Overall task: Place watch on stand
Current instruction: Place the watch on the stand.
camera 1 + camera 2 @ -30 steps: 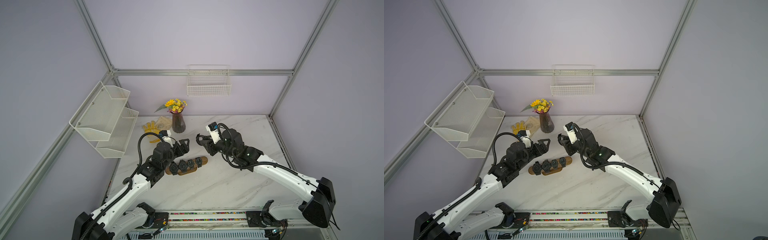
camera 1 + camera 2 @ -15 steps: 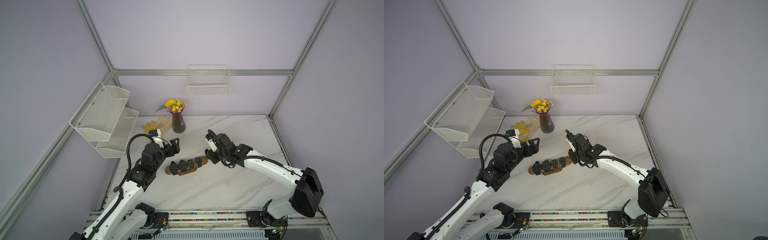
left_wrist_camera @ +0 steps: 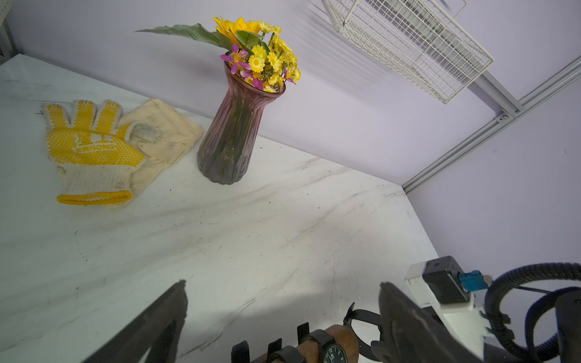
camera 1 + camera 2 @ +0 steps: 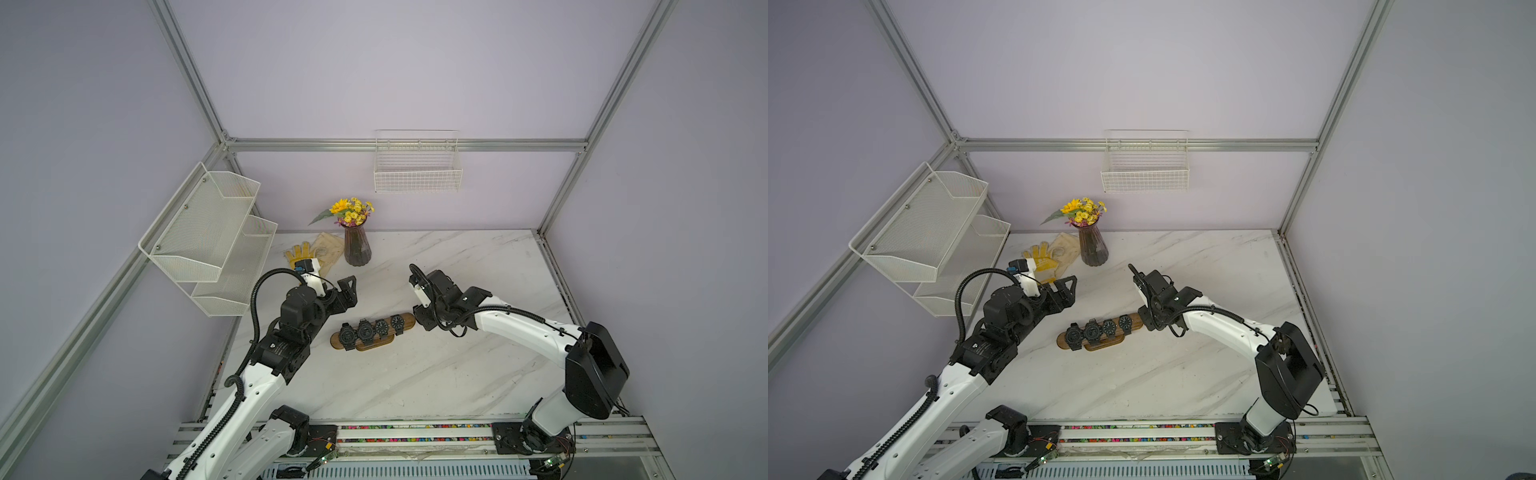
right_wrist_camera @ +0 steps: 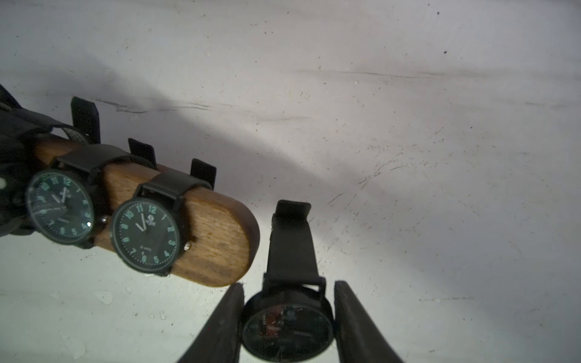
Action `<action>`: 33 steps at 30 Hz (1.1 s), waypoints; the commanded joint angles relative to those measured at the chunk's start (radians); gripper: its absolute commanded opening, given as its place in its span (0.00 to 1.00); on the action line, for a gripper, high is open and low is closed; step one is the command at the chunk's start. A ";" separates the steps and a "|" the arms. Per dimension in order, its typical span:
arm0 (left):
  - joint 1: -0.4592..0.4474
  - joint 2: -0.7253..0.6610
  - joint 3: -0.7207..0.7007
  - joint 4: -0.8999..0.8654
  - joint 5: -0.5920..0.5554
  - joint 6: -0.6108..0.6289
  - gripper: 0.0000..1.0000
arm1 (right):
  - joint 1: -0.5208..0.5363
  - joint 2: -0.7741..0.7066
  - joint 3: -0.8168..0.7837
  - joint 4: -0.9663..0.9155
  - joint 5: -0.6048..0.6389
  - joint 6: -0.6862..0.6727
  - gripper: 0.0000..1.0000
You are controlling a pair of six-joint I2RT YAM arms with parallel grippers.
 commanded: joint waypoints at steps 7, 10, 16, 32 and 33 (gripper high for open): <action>0.013 -0.023 -0.032 0.023 0.001 0.011 0.95 | -0.002 0.018 0.022 0.021 -0.081 0.002 0.33; 0.017 -0.022 -0.032 0.023 0.000 0.011 0.95 | -0.002 0.024 0.024 0.021 -0.095 0.002 0.33; 0.023 -0.024 -0.032 0.022 0.000 0.016 0.95 | 0.011 0.043 0.051 0.004 -0.123 -0.005 0.32; 0.042 -0.039 -0.044 0.020 0.006 0.023 0.97 | 0.049 0.086 0.092 -0.004 -0.128 0.000 0.32; 0.043 -0.040 -0.044 0.020 0.007 0.021 0.97 | 0.050 0.088 0.096 -0.005 -0.129 0.000 0.32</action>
